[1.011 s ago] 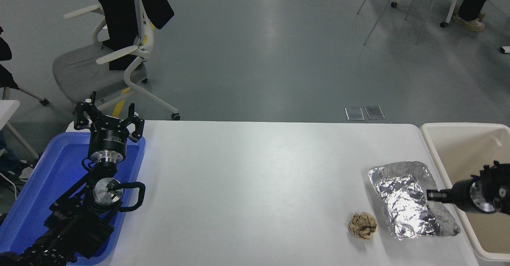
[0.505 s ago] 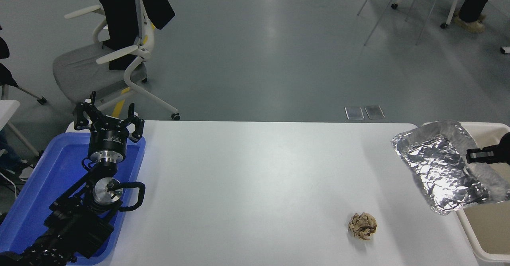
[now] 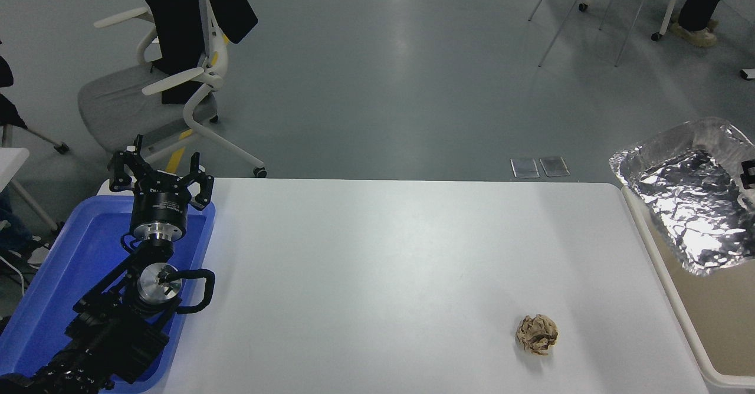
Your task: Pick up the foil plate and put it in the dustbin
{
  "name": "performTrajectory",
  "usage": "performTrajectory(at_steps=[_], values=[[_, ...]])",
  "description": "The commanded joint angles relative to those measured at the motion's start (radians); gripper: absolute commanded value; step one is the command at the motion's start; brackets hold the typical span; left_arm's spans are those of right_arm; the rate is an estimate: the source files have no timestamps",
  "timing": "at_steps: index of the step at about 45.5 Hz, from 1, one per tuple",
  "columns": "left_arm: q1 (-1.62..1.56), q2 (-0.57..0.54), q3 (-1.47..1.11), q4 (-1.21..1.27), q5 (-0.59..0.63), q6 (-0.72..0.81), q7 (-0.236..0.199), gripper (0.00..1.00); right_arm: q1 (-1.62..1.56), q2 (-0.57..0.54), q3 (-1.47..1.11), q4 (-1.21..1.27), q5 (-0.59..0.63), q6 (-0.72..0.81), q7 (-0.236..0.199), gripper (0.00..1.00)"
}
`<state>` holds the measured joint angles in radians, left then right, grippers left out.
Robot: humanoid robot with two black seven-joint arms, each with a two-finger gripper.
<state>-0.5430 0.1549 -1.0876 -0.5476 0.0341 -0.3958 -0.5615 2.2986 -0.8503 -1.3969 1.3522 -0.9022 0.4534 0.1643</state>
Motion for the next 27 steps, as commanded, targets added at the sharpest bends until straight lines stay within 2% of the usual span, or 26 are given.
performTrajectory(at_steps=[1, 15, 21, 27], values=[[0.0, 0.0, 0.0, 0.0, 0.001, 0.0, 0.0, 0.99, -0.004, -0.009, -0.016, -0.033, -0.018, 0.018, -0.022, 0.0], [0.0, 0.002, 0.0, 0.0, 0.0, 0.0, 0.0, 0.99, -0.342, -0.064, 0.048, -0.448, -0.061, -0.035, -0.008, 0.0], [0.0, 0.002, 0.0, 0.0, 0.0, 0.0, 0.0, 0.99, -0.602, -0.088, 0.176, -0.66, -0.05, -0.076, 0.032, 0.0], [0.0, 0.002, 0.0, 0.0, 0.0, 0.0, 0.0, 0.99, -0.861, -0.09, 0.363, -0.791, -0.047, -0.139, 0.035, 0.0]])
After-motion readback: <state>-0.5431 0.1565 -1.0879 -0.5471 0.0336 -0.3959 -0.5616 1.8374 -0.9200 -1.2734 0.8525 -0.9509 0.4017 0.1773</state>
